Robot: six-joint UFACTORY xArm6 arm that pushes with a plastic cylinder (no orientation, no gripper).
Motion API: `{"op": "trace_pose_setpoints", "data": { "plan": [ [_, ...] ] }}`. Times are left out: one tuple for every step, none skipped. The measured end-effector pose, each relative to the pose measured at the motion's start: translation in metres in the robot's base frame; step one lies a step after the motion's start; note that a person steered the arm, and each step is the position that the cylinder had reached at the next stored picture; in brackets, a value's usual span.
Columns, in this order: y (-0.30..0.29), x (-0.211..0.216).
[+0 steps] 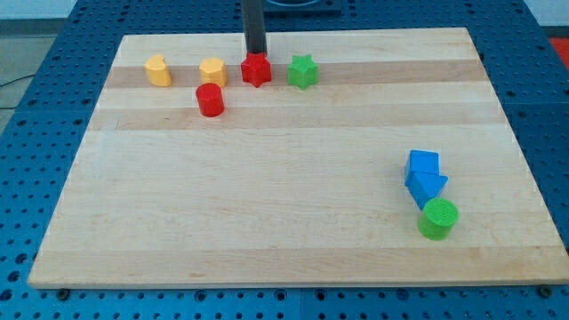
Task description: Keep green circle on right side of blue triangle
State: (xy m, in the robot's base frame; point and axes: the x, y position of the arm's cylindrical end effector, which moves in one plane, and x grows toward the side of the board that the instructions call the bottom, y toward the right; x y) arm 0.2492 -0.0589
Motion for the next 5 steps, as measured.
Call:
{"op": "trace_pose_setpoints", "data": {
  "plan": [
    [0.000,0.011],
    [0.002,0.015],
    [0.053,-0.029],
    [0.159,-0.052],
    [0.279,0.035]
  ]
}}
